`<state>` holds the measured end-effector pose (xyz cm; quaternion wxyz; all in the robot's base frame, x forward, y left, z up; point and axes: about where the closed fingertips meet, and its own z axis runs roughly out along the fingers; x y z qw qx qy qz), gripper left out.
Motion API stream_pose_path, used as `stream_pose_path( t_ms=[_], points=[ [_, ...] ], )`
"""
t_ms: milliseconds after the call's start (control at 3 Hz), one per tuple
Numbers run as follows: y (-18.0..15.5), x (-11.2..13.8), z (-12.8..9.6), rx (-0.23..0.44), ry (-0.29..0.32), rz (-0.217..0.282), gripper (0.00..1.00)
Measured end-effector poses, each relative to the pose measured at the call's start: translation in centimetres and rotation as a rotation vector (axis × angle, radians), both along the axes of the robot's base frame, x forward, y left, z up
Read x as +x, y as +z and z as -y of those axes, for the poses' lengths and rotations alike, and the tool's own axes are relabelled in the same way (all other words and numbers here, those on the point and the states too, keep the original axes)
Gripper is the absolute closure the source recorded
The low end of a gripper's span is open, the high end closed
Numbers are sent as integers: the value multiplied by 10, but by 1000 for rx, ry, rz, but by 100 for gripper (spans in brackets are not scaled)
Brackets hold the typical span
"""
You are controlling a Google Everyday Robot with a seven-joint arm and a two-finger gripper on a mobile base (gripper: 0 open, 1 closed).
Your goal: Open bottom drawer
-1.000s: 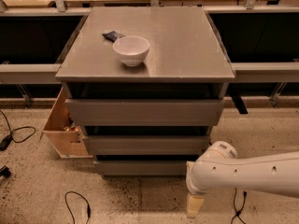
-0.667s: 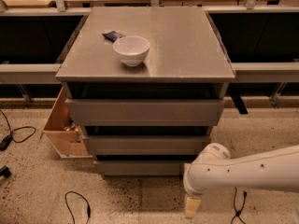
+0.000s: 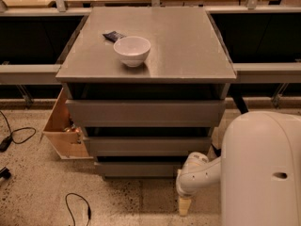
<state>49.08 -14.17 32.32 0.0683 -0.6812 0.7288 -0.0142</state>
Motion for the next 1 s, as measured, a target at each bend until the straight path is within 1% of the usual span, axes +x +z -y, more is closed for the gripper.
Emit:
stream_pose_path(
  t_ms=[333,667,1000],
  points=[
    [-35,25,0,4,12,11,0],
    [-41,29,-1,7,8,11,0],
    [-49,34,0,24,-9,20,0]
  ],
)
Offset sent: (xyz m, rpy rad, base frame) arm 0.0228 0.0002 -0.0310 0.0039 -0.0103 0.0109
